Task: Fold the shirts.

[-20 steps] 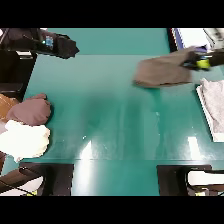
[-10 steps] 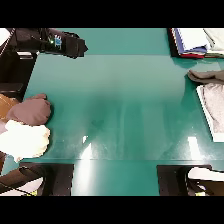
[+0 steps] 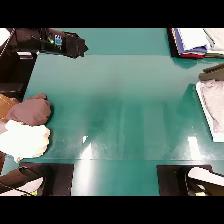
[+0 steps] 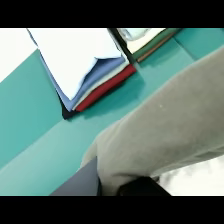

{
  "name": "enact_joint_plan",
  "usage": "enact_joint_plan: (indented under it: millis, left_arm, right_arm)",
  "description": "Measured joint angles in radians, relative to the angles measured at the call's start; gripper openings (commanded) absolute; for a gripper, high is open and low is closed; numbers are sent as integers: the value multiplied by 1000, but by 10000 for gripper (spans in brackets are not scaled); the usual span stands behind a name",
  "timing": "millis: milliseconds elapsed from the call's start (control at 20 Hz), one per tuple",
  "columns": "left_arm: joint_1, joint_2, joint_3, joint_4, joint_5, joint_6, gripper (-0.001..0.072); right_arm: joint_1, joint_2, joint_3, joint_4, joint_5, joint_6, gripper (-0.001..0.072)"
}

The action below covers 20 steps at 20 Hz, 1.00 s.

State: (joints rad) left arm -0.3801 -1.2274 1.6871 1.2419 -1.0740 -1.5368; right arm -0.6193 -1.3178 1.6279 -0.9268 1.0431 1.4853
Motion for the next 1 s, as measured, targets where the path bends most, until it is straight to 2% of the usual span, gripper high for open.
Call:
enact_joint_plan:
  millis: [200, 450, 500, 550, 600, 800, 1000]
  left_arm:
    - [0, 0, 0, 0, -4, 1, 27]
    - [0, 0, 0, 0, -20, 18, 27]
    - [0, 0, 0, 0, -23, 20, 27]
    - [0, 0, 0, 0, -23, 24, 27]
    - [0, 0, 0, 0, -26, 28, 27]
    - [0, 0, 0, 0, -27, 43, 27]
    - [0, 0, 0, 0, -28, 49, 27]
  right_arm:
    - [-49, 56, -46, -95, 132, -1, 19]
    - [-132, 175, -266, -254, 202, -2, 39]
    - [-153, 196, -312, -281, 208, -1, 265]
    - [-175, 217, -360, -309, 219, -1, 561]
    - [-195, 232, -401, -330, 222, -2, 654]
    - [-232, 262, -489, -371, 241, -2, 654]
    - [-103, 272, -463, -309, 257, -2, 653]
